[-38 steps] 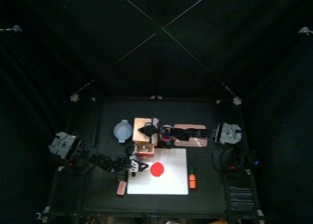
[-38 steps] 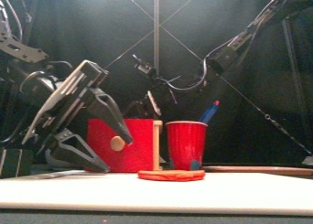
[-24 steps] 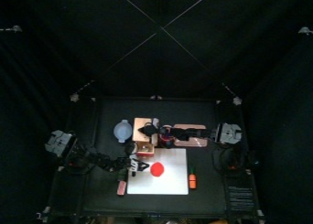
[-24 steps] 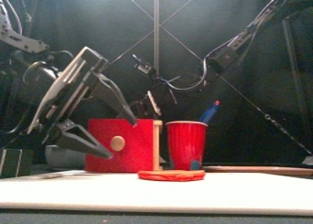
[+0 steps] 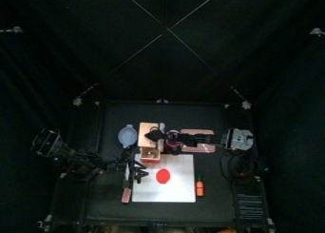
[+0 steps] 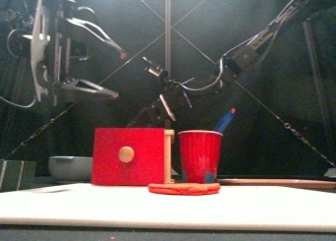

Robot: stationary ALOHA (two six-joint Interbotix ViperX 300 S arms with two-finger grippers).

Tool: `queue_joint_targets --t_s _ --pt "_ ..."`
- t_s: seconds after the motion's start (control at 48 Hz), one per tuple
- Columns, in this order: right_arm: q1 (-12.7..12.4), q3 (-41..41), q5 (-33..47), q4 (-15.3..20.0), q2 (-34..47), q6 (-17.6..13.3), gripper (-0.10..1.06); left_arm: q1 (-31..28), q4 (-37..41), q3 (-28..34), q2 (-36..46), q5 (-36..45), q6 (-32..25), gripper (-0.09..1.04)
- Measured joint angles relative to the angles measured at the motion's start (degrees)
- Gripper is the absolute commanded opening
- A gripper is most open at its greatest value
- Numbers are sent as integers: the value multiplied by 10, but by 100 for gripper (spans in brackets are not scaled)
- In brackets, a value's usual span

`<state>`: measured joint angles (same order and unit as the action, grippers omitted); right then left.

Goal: Get the cutter from the drawer then cut the dough then place the extra dough in the bowl
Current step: Place the cutter on the board

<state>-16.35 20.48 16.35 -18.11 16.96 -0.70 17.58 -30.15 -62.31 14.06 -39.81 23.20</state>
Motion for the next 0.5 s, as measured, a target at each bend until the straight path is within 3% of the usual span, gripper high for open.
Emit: queue_joint_targets --t_s 0.271,0.5 --pt "62 -8 -113 82 -59 0 2 -41 116 -32 25 -98 -105 93" --pt "98 -12 -235 91 -67 1 24 -63 122 -37 26 -112 -200 91"
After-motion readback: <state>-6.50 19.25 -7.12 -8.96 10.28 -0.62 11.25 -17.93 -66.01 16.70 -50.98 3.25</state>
